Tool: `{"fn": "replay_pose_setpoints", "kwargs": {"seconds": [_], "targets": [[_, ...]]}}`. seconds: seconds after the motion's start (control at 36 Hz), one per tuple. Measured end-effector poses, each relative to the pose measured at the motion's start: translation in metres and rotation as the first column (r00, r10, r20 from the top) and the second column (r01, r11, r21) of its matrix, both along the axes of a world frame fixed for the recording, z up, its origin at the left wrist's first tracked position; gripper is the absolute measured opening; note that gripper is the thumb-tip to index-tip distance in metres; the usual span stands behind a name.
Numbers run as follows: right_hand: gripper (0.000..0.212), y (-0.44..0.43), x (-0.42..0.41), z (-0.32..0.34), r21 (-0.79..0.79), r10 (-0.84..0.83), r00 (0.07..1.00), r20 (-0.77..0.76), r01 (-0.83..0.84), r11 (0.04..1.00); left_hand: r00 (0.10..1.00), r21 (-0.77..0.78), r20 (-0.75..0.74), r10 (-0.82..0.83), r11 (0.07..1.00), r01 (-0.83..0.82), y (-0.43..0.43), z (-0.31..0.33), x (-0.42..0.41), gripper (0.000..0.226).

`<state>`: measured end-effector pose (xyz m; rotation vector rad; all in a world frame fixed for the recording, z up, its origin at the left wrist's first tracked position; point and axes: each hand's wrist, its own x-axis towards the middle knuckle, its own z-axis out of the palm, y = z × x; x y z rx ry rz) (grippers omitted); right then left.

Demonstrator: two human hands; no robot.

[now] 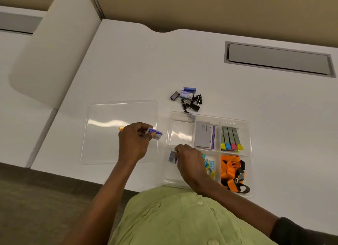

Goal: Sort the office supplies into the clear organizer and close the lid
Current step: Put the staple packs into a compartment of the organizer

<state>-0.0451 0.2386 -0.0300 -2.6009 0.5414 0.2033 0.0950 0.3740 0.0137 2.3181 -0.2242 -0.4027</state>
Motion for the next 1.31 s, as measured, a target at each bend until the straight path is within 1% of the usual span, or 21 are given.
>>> {"fn": "replay_pose_setpoints", "kwargs": {"seconds": [0.06, 0.11, 0.31, 0.42, 0.44, 0.53, 0.56, 0.61, 0.67, 0.75, 0.81, 0.86, 0.89, 0.94, 1.0, 1.03, 1.06, 1.11, 1.19, 1.25, 1.31], "targets": [[0.027, 0.002, -0.001, 0.000, 0.008, -0.004, 1.000, 0.006, 0.004, 1.000, 1.000, -0.003, -0.008, -0.015, 1.000, 0.015, -0.001, -0.001, 0.002, 0.019], [0.030, 0.007, -0.001, -0.003, -0.005, -0.008, 1.000, 0.022, 0.008, 1.000, 0.999, 0.003, -0.015, -0.039, 0.999, 0.039, -0.001, -0.001, 0.003, 0.018], [0.026, 0.018, -0.003, -0.013, -0.076, -0.010, 1.000, 0.022, 0.012, 0.997, 0.989, -0.028, -0.035, -0.142, 0.990, 0.141, 0.000, -0.003, 0.006, 0.020], [0.017, 0.024, -0.006, -0.012, -0.003, -0.134, 0.991, 0.014, 0.134, 0.991, 0.981, -0.035, -0.030, -0.194, 0.981, 0.193, 0.005, -0.004, 0.006, 0.022], [0.017, 0.026, -0.007, -0.013, 0.014, -0.153, 0.988, 0.003, 0.153, 0.988, 0.977, -0.032, -0.026, -0.209, 0.977, 0.209, 0.006, -0.004, 0.006, 0.023], [0.030, 0.031, -0.011, -0.017, 0.060, -0.159, 0.987, -0.028, 0.161, 0.985, 0.967, -0.024, -0.047, -0.249, 0.969, 0.248, 0.008, -0.005, 0.005, 0.023], [0.031, 0.033, -0.012, -0.019, 0.056, -0.150, 0.988, -0.037, 0.152, 0.987, 0.964, -0.028, -0.060, -0.258, 0.966, 0.257, 0.008, -0.005, 0.005, 0.024], [0.033, 0.035, -0.012, -0.021, -0.001, -0.132, 0.990, -0.053, 0.132, 0.991, 0.957, -0.037, -0.089, -0.277, 0.961, 0.275, 0.009, -0.005, 0.005, 0.025], [0.034, 0.037, -0.011, -0.021, -0.061, -0.127, 0.991, -0.033, 0.124, 0.990, 0.945, -0.038, -0.126, -0.301, 0.954, 0.299, 0.008, -0.005, 0.005, 0.025], [0.035, 0.035, -0.011, -0.017, -0.079, -0.133, 0.991, -0.004, 0.133, 0.988, 0.922, -0.023, -0.167, -0.349, 0.936, 0.350, 0.007, -0.004, 0.005, 0.024], [0.030, 0.033, -0.013, -0.012, -0.016, -0.166, 0.986, -0.001, 0.166, 0.986, 0.910, -0.027, -0.182, -0.374, 0.926, 0.375, 0.006, -0.003, 0.004, 0.024], [0.024, 0.030, -0.016, -0.005, 0.104, -0.245, 0.969, 0.014, 0.243, 0.965, 0.900, -0.034, -0.188, -0.392, 0.919, 0.393, 0.005, -0.003, 0.003, 0.024], [0.026, 0.029, -0.018, 0.000, 0.163, -0.300, 0.953, 0.039, 0.290, 0.943, 0.898, -0.039, -0.198, -0.394, 0.918, 0.394, 0.004, -0.004, 0.002, 0.024], [0.029, 0.028, -0.021, 0.011, 0.295, -0.406, 0.910, 0.086, 0.366, 0.883, 0.892, -0.063, -0.221, -0.395, 0.918, 0.391, 0.003, -0.004, 0.000, 0.023], [0.030, 0.029, -0.023, 0.021, 0.474, -0.506, 0.858, 0.092, 0.409, 0.779, 0.878, -0.092, -0.233, -0.419, 0.908, 0.409, 0.000, -0.004, -0.004, 0.020], [0.028, 0.030, -0.023, 0.023, 0.538, -0.544, 0.836, 0.078, 0.424, 0.729, 0.871, -0.100, -0.233, -0.433, 0.901, 0.421, -0.002, -0.004, -0.007, 0.019], [0.025, 0.031, -0.024, 0.023, 0.558, -0.571, 0.818, 0.069, 0.443, 0.702, 0.867, -0.110, -0.234, -0.440, 0.898, 0.426, -0.004, -0.004, -0.011, 0.018], [0.019, 0.034, -0.026, 0.022, 0.519, -0.616, 0.784, 0.078, 0.495, 0.697, 0.874, -0.127, -0.237, -0.424, 0.905, 0.405, -0.007, -0.006, -0.017, 0.015], [0.011, 0.035, -0.029, 0.018, 0.397, -0.640, 0.758, 0.125, 0.553, 0.733, 0.917, -0.051, -0.159, -0.366, 0.930, 0.363, -0.010, -0.010, -0.024, 0.009], [0.011, 0.035, -0.029, 0.015, 0.345, -0.620, 0.774, 0.130, 0.551, 0.760, 0.921, -0.057, -0.146, -0.361, 0.933, 0.356, -0.009, -0.014, -0.028, 0.010], [0.012, 0.040, -0.030, 0.013, 0.345, -0.592, 0.799, 0.108, 0.528, 0.776, 0.908, -0.048, -0.115, -0.403, 0.915, 0.400, -0.011, -0.011, -0.034, 0.013]]}}
